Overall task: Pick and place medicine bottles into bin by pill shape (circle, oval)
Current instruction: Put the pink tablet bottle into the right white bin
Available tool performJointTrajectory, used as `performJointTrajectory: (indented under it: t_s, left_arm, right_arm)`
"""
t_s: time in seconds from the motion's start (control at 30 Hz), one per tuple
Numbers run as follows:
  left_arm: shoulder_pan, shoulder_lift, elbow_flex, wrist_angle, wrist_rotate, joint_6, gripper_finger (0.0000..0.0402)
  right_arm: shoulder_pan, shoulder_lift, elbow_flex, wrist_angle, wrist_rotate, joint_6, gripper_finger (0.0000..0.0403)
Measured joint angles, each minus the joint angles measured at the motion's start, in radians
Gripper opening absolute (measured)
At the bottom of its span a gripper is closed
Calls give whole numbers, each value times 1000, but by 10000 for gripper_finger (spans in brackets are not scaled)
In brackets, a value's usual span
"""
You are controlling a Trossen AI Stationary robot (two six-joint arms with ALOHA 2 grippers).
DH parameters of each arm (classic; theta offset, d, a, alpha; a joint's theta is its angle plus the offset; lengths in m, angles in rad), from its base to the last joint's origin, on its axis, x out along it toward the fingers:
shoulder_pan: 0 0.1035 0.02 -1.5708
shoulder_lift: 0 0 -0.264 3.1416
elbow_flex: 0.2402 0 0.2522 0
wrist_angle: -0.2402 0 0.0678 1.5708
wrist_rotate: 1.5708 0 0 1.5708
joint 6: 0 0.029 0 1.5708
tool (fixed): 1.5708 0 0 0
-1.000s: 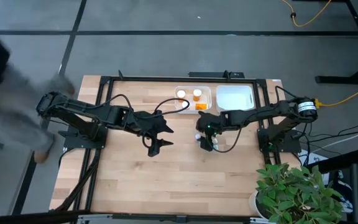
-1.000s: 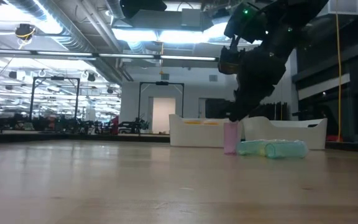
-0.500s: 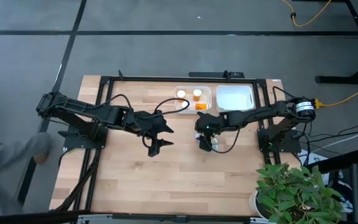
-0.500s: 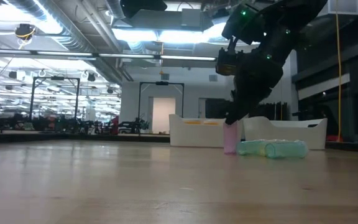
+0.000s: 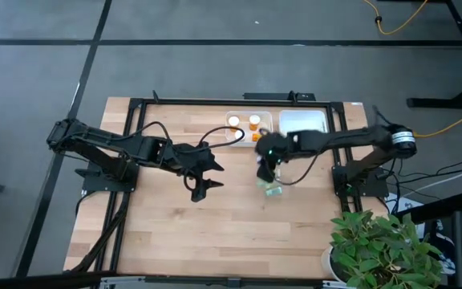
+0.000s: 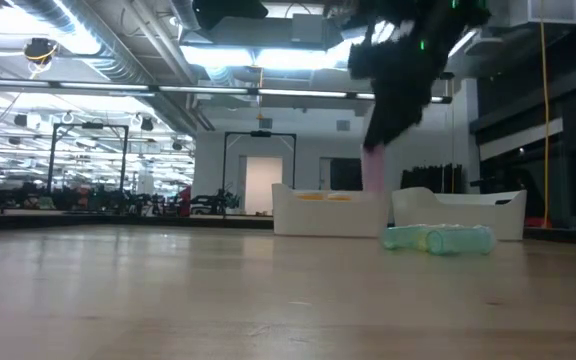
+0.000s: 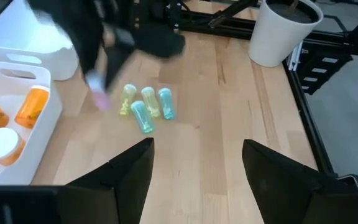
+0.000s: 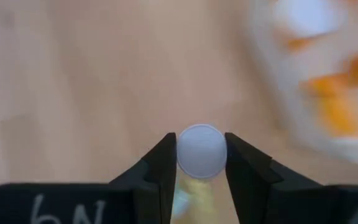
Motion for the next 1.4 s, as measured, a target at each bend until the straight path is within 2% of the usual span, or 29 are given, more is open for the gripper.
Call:
performJointTrajectory:
  t_s: [0.13, 0.27, 0.4, 0.5, 0.6, 0.73, 0.9, 1.27, 1.4]
  left_arm:
    - [0, 0, 0, -4, -10, 0, 237]
    - [0, 0, 0, -4, -10, 0, 237]
    - [0, 0, 0, -4, -10, 0, 237]
    - [0, 0, 0, -4, -10, 0, 237]
    - [0, 0, 0, -4, -10, 0, 237]
    - [0, 0, 0, -4, -10, 0, 237]
    - [0, 0, 0, -4, -10, 0, 237]
    - [0, 0, 0, -7, -10, 0, 237]
    - [0, 0, 0, -10, -10, -1, 237]
  right_arm:
    - [-41, -72, 135, -197, 113, -25, 117]
    - [-100, -145, 213, -296, 186, -13, 115]
    - [-194, -224, 208, -327, 201, 37, 116]
    - [-272, -269, 148, -321, 195, 51, 116]
    - [-353, -284, 45, -260, 143, 52, 116]
    - [-449, -271, -114, -74, 79, 58, 116]
    - [-518, -230, -247, 86, 116, 107, 116]
    - [-563, -92, -288, 227, 113, 105, 117]
    - [-599, -44, -288, 241, 63, 121, 117]
